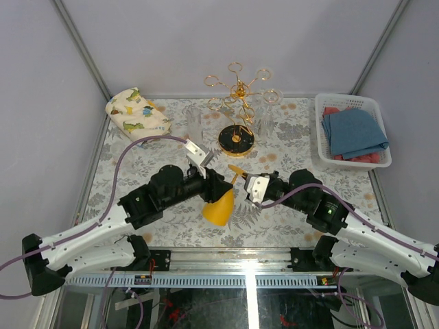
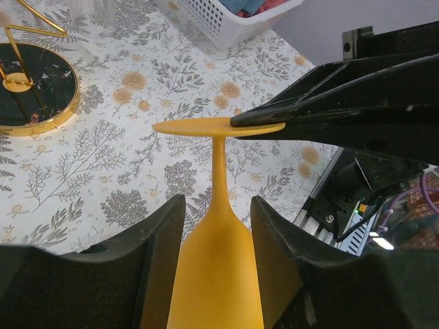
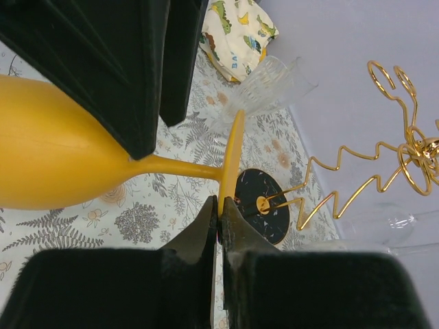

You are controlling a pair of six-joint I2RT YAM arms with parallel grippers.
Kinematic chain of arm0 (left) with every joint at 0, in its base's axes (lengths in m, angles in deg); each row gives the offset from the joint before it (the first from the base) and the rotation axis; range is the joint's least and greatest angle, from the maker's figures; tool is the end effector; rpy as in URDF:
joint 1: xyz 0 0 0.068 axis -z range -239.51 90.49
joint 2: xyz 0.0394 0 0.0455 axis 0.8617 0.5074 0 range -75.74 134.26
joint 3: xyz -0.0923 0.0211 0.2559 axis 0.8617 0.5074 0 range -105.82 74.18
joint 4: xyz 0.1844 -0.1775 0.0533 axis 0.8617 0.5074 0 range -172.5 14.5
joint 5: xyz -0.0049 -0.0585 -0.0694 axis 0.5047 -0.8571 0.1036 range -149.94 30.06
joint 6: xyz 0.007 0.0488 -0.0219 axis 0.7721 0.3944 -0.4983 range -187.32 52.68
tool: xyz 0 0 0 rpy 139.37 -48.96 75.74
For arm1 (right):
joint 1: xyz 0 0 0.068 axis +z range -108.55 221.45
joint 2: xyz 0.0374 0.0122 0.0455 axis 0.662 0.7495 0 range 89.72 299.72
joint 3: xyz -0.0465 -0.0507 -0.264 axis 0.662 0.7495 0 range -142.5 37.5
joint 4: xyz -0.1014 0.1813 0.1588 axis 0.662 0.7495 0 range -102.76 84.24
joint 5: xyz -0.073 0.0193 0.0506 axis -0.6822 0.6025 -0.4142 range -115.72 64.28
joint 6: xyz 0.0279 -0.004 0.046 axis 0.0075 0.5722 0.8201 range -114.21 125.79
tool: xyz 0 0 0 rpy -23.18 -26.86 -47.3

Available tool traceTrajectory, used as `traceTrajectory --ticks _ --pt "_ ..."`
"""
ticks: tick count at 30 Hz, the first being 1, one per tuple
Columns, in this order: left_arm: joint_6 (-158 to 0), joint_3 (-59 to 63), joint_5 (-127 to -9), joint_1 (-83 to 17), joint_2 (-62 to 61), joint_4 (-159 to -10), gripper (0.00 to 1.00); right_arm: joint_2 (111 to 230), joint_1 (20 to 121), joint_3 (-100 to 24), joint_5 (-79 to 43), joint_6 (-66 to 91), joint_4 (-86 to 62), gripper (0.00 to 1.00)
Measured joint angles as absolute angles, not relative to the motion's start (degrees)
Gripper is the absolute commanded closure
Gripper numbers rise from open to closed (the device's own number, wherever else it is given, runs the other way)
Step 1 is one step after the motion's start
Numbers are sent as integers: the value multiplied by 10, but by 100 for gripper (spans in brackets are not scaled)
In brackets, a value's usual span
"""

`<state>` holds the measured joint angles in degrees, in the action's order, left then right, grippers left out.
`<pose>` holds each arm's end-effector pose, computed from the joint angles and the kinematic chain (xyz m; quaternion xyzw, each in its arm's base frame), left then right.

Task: Place the wine glass upside down on the wine glass rack
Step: Turn the wine glass upside down at the wine rack.

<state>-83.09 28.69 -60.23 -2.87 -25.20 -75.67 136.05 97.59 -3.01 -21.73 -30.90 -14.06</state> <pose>0.1147 -0.1744 0.3329 0.2726 0.7270 -0.3739 0.5073 0.1075 0.1648 0.3307 -0.5479 0.4890 0.1397 0.6642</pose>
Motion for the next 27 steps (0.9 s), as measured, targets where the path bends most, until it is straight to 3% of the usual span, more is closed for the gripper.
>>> traceTrajectory --ticks 9,15,19,27 --pt "-862 290 -608 -29 -212 -799 79 1357 976 -30 -214 -303 -160 100" --pt "-872 290 -614 -29 -201 -820 81 1345 976 -30 -205 -296 -161 100" --pt "-879 290 -619 -29 -194 -832 99 1341 976 -30 -205 -289 -159 100" --pt "-882 290 -623 -29 -192 -834 100 1337 976 -27 -208 -275 -157 98"
